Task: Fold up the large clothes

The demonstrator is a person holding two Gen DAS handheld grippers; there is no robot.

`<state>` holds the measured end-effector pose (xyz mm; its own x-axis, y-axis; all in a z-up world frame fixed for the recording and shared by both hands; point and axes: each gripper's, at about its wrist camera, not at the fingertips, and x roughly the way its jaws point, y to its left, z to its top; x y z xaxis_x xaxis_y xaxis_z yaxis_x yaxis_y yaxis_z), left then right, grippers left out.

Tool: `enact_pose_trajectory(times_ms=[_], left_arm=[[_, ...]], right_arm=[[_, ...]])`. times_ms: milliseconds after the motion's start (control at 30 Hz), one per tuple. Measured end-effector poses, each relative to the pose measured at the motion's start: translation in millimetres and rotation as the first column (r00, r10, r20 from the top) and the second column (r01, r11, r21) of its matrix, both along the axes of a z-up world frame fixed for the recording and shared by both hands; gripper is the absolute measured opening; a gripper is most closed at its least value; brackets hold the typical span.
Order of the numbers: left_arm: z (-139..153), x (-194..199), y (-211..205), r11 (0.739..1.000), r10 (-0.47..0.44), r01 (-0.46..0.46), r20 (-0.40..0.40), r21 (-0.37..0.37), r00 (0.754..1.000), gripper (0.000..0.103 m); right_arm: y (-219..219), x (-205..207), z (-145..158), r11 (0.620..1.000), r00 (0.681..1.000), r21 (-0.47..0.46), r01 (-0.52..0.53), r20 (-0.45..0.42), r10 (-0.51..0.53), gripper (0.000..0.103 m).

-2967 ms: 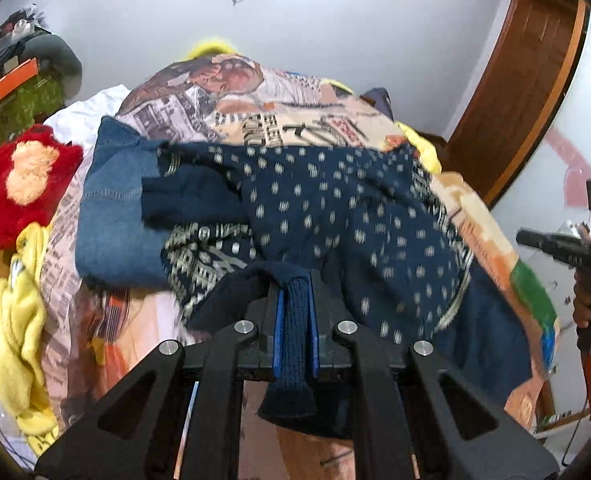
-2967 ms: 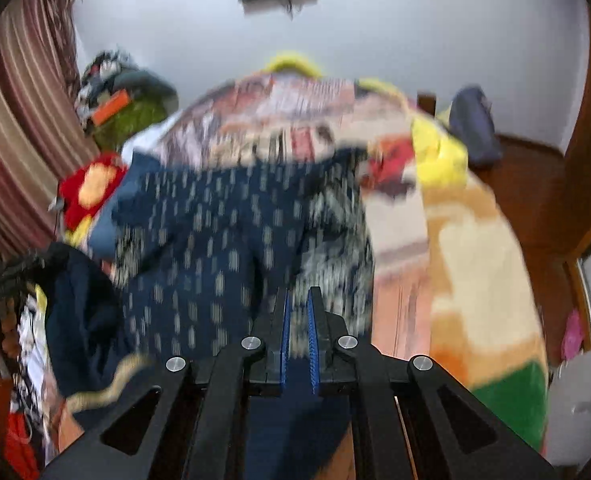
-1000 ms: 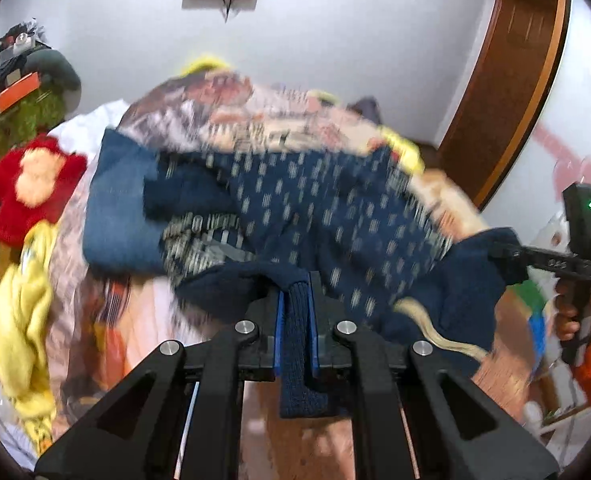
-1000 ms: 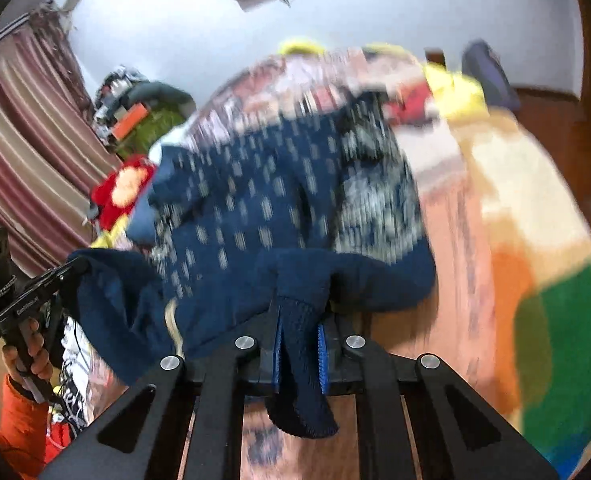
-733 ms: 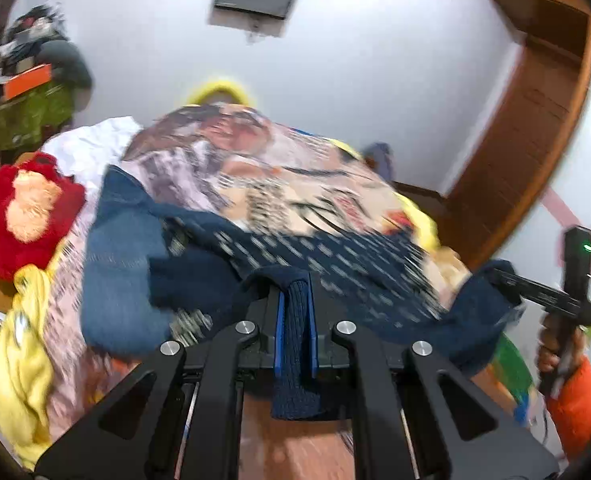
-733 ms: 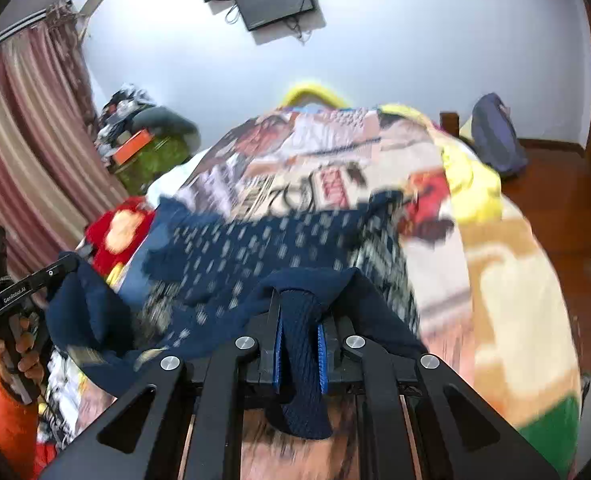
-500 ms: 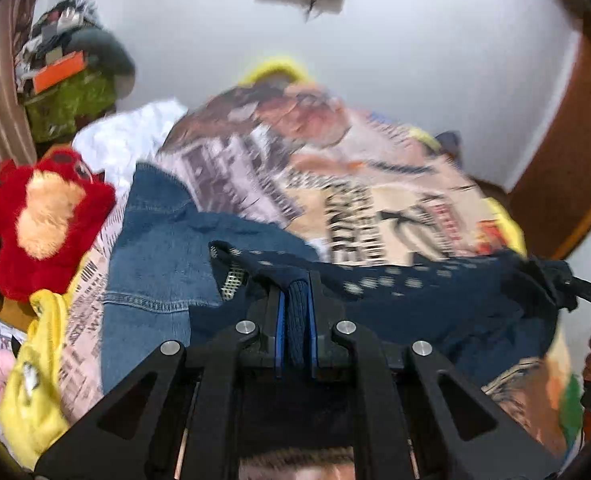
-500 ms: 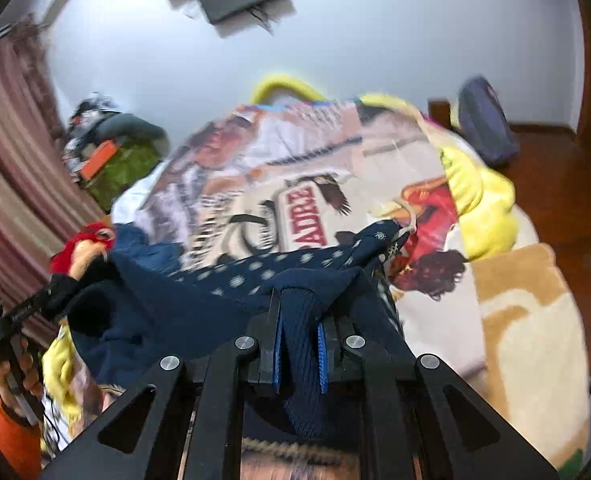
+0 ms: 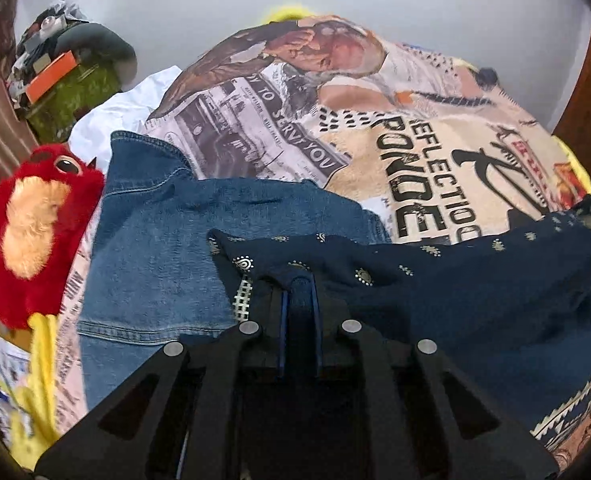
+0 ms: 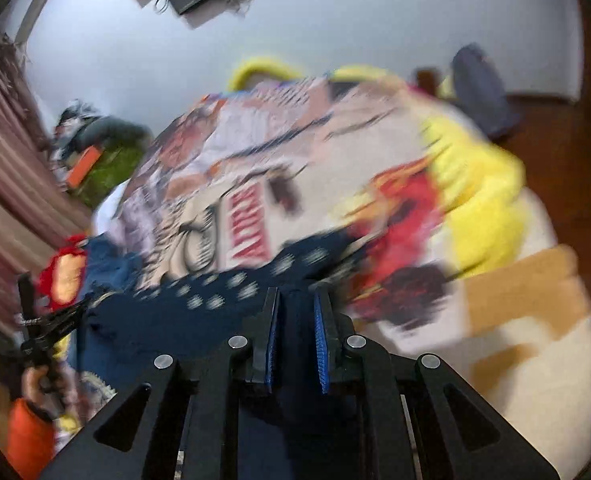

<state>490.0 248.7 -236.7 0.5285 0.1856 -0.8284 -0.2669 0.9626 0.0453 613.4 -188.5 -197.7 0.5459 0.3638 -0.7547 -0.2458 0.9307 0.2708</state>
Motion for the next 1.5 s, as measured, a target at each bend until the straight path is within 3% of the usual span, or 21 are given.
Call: enact_pose_trajectory(times_ms=[33, 67, 133, 233, 400, 433, 467, 533, 600, 700, 900, 1033, 1100, 1233, 1300, 1400, 1433, 1467, 1500], left_arm=[[2.4, 1.9, 2.5, 1.0, 0.002, -0.002, -0.013, -0.019, 1.0, 0.013], [4.6, 3.5, 4.4, 0.999, 0.004, -0.005, -0.017, -0.032, 1.0, 0.013], [17.8, 3.8, 8.8, 0.996, 0.007, -0.008, -0.018, -0.09, 1.0, 0.013], [42.7, -3.0, 9.6, 0.991, -0.01, 0.013, 0.022, -0.13, 1.0, 0.018], [75.5, -19.7, 5.4, 0.988, -0.027, 0.036, 0.064, -0.151, 0.998, 0.025], [80.9, -24.0, 4.8, 0.985, -0.033, 0.046, 0.076, -0.169, 0.997, 0.031], [83.9, -25.5, 5.2, 0.983, -0.031, 0.045, 0.081, -0.178, 0.996, 0.05], [95.4, -33.3, 5.2, 0.99, 0.007, 0.01, 0.116, -0.144, 0.993, 0.079], [107.6, -40.9, -0.1, 0.999, -0.004, 0.012, 0.164, -0.051, 0.986, 0.081], [112.3, -47.8, -7.8, 0.999, -0.039, 0.034, 0.159, 0.031, 0.987, 0.082], [72.1, -58.6, -44.1, 0.985, -0.173, 0.174, 0.082, 0.001, 0.981, 0.085], [39.6, -58.8, -83.2, 0.958, -0.269, 0.274, 0.061, -0.081, 0.961, 0.085], [29.0, -56.3, -103.0, 0.945, -0.313, 0.318, 0.063, -0.082, 0.948, 0.085], [-1.8, -54.7, -130.0, 0.938, -0.346, 0.345, 0.033, 0.023, 0.938, 0.091], [-14.3, -54.8, -127.1, 0.936, -0.351, 0.351, 0.016, 0.014, 0.936, 0.092], [-21.9, -59.8, -114.6, 0.941, -0.338, 0.339, 0.023, -0.021, 0.941, 0.096], [-22.9, -62.1, -111.5, 0.942, -0.334, 0.335, 0.023, -0.029, 0.942, 0.096], [-24.5, -65.2, -109.1, 0.944, -0.329, 0.33, 0.018, -0.032, 0.944, 0.096], [-26.4, -69.7, -107.6, 0.945, -0.325, 0.325, 0.009, -0.018, 0.946, 0.096]], right_arm=[[-8.6, -3.9, 10.8, 0.987, 0.993, -0.124, 0.097, 0.076, -0.088, 0.011], [-19.1, -6.2, 18.9, 0.976, 0.985, -0.161, 0.145, 0.117, -0.127, 0.011], [-42.5, -11.1, 31.0, 0.982, 0.983, -0.093, 0.162, 0.103, -0.153, 0.011], [-57.4, -25.7, 42.2, 0.995, 0.993, 0.006, 0.097, 0.063, -0.097, 0.011], [-29.8, -62.5, 52.2, 0.996, 0.993, -0.092, -0.014, 0.115, 0.025, 0.011], [-24.3, -68.4, 52.1, 0.995, 0.992, -0.093, -0.034, 0.115, 0.045, 0.011], [-17.4, -74.8, 51.0, 0.994, 0.991, -0.091, -0.059, 0.112, 0.069, 0.011], [-1.4, -87.3, 47.0, 0.99, 0.987, -0.09, -0.109, 0.104, 0.119, 0.011], [15.2, -93.9, 42.4, 0.985, 0.983, -0.091, -0.148, 0.096, 0.156, 0.011], [41.5, -99.8, 34.3, 0.975, 0.974, -0.082, -0.207, 0.077, 0.214, 0.011], [88.4, -102.4, 16.4, 0.957, 0.956, -0.083, -0.279, 0.073, 0.286, 0.011], [116.9, -98.4, 2.2, 0.943, 0.943, -0.016, -0.332, 0.034, 0.332, 0.011], [131.8, -102.7, -6.5, 0.929, 0.929, -0.011, -0.37, 0.022, 0.37, 0.011], [162.7, -114.7, -35.0, 0.89, 0.905, -0.189, -0.415, 0.018, 0.426, 0.011], [168.6, -122.0, -50.1, 0.862, 0.894, -0.296, -0.411, 0.054, 0.444, 0.011], [162.7, -129.9, -56.3, 0.851, 0.889, -0.363, -0.38, 0.111, 0.444, 0.012], [160.7, -131.6, -57.5, 0.85, 0.893, -0.389, -0.356, 0.127, 0.432, 0.023], [157.3, -131.2, -58.1, 0.85, 0.898, -0.409, -0.331, 0.139, 0.417, 0.057], [152.4, -129.5, -59.8, 0.85, 0.913, -0.459, -0.258, 0.172, 0.369, 0.078]])
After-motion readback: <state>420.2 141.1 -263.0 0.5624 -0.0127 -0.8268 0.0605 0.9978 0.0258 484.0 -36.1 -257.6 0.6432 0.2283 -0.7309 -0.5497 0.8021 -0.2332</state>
